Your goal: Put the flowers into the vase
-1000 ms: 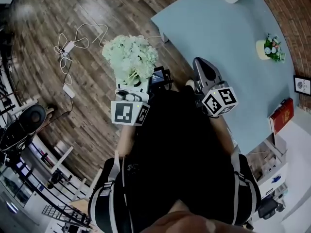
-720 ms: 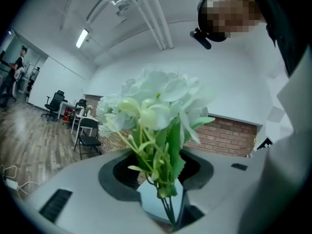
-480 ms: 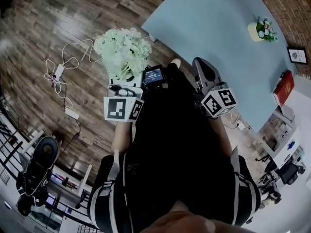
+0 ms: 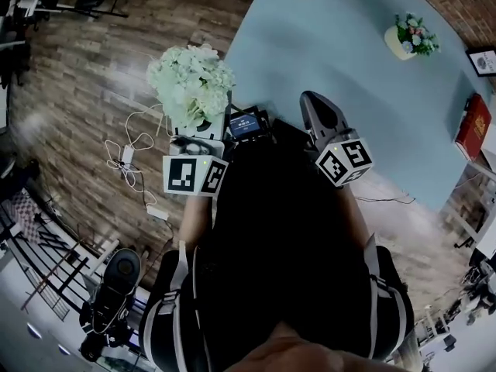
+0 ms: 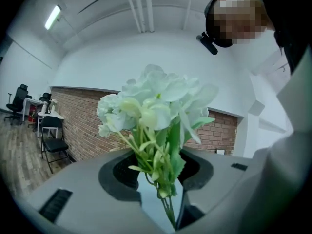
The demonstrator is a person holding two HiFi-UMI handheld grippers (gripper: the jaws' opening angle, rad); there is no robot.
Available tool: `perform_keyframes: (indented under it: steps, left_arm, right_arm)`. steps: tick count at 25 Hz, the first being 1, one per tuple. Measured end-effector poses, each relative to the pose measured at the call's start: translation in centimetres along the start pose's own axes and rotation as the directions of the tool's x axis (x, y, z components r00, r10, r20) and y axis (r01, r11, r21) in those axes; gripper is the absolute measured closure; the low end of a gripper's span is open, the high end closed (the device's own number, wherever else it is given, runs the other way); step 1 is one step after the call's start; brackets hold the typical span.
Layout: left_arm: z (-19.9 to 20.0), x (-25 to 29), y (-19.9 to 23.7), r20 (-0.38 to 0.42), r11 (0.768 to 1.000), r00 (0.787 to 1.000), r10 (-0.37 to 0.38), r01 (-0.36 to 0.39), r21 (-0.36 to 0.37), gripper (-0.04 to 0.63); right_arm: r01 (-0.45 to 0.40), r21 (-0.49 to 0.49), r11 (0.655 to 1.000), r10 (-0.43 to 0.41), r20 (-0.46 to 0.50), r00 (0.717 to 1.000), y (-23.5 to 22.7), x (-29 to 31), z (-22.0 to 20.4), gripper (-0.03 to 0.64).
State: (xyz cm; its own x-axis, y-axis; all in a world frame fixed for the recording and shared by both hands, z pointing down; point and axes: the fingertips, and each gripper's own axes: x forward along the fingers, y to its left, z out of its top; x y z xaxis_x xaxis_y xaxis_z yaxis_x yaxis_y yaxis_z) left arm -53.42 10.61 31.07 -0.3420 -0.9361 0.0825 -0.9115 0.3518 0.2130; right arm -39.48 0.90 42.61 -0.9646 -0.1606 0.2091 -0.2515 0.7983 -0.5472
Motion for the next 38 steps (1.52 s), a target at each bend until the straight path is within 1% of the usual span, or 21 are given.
perform_keyframes:
  steps: [2, 5, 9, 13, 16, 19, 22, 24, 29, 32, 35, 38]
  left_arm:
    - [0.4, 2.2, -1.1, -0.015, 0.999, 0.999, -0.033, 0.034, 0.027, 0.402]
    - [0.9, 5.0, -2.8, -0.026, 0.996, 0.997, -0.07, 0.071, 0.048, 0.402]
    - [1.2, 9.8, -4.6, -0.052, 0.986, 0.989, -0.142, 0.145, 0.077, 0.402]
    - [1.9, 12.4, -5.2, -0.082, 0.97, 0.974, -0.212, 0.22, 0.101, 0.402]
    - [2.1, 13.9, -5.3, -0.097, 0.949, 0.956, -0.277, 0.288, 0.131, 0.402]
    - [2.3, 17.2, -5.3, -0.107, 0.923, 0.93, -0.351, 0.363, 0.131, 0.402]
    - [2.3, 20.7, -5.2, -0.116, 0.892, 0.899, -0.423, 0.435, 0.123, 0.402]
    - [2.8, 22.8, -5.0, -0.108, 0.873, 0.882, -0.459, 0.47, 0.128, 0.402]
    - [5.7, 28.1, -4.7, -0.064, 0.839, 0.853, -0.518, 0.521, 0.157, 0.402]
    - [8.1, 30.7, -5.5, -0.03, 0.816, 0.835, -0.549, 0.543, 0.197, 0.402]
    - [10.3, 32.6, -6.2, 0.0, 0.801, 0.823, -0.569, 0.553, 0.23, 0.402]
    - [12.2, 34.0, -6.8, 0.038, 0.792, 0.813, -0.581, 0.554, 0.257, 0.402]
  right_arm:
    - [0.023, 0.018, 1.0, -0.024, 0.013, 1.0, -1.5, -0.4, 0.7, 0.598]
    - [0.06, 0.041, 0.997, -0.061, 0.017, 0.998, -4.1, -1.5, 1.2, 0.598]
    - [0.131, 0.087, 0.988, -0.136, 0.059, 0.989, -7.7, -2.0, 2.3, 0.598]
    - [0.206, 0.128, 0.97, -0.218, 0.088, 0.972, -8.4, -2.5, 2.4, 0.598]
    - [0.264, 0.141, 0.954, -0.279, 0.098, 0.955, -8.0, -3.1, 1.6, 0.598]
    - [0.347, 0.15, 0.926, -0.363, 0.104, 0.926, -8.4, -3.1, 1.6, 0.598]
    - [0.43, 0.167, 0.887, -0.45, 0.104, 0.887, -8.7, -3.1, 1.9, 0.598]
    - [0.477, 0.172, 0.862, -0.497, 0.104, 0.861, -8.8, -3.0, 2.0, 0.598]
    - [0.562, 0.195, 0.804, -0.586, 0.101, 0.804, -9.0, -3.0, 2.2, 0.598]
    - [0.6, 0.219, 0.769, -0.63, 0.102, 0.77, -9.1, -3.3, 2.1, 0.598]
    - [0.624, 0.236, 0.745, -0.656, 0.095, 0.748, -9.0, -3.6, 1.6, 0.598]
    - [0.641, 0.258, 0.723, -0.678, 0.089, 0.729, -9.1, -3.9, 0.9, 0.598]
